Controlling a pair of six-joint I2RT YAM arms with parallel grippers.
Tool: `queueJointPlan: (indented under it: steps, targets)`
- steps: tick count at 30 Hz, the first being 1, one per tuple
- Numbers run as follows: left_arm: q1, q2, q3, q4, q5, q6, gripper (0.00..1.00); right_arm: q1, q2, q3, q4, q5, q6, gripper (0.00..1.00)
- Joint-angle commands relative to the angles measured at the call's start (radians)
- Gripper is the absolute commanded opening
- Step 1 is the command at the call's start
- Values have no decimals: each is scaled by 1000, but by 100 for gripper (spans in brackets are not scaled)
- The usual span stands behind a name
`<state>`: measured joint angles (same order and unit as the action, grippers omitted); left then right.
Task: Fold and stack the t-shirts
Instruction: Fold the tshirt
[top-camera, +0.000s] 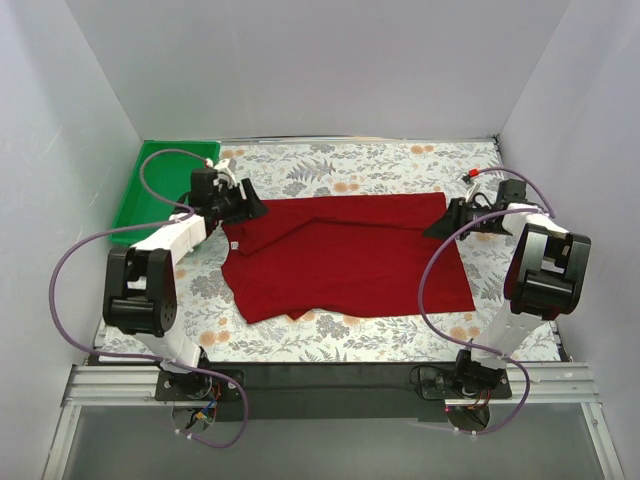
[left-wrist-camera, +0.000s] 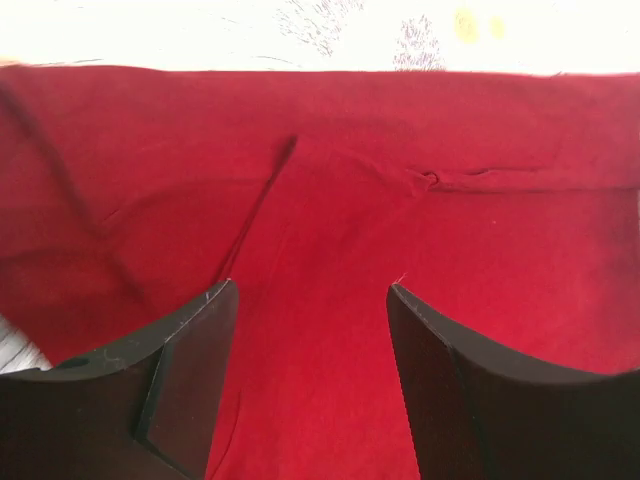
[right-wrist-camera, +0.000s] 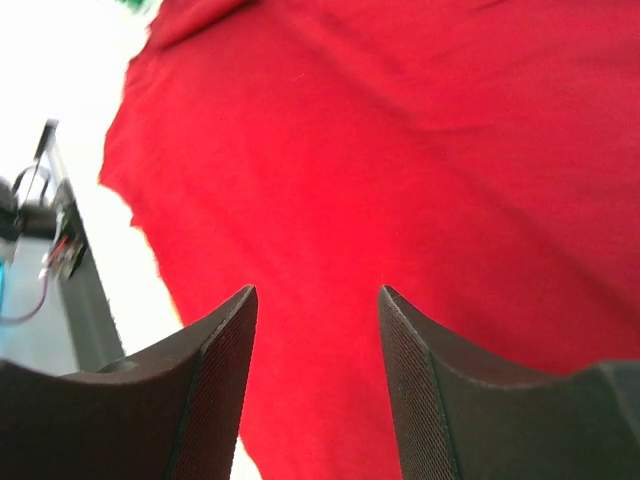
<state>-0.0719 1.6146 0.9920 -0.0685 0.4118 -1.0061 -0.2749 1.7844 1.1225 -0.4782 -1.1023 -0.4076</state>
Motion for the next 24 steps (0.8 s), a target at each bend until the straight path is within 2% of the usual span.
queueJointPlan:
  steps: [1, 10, 24]
  targets:
    - [-43, 48, 105, -36, -103, 46, 57, 28, -69, -32, -68, -39, -71, 49]
    - [-104, 299, 359, -105, -143, 90, 55, 28, -54, -50, -109, -42, -123, 49]
    - [-151, 419, 433, -169, -113, 101, 52, 14, -49, -49, -114, -47, -129, 49]
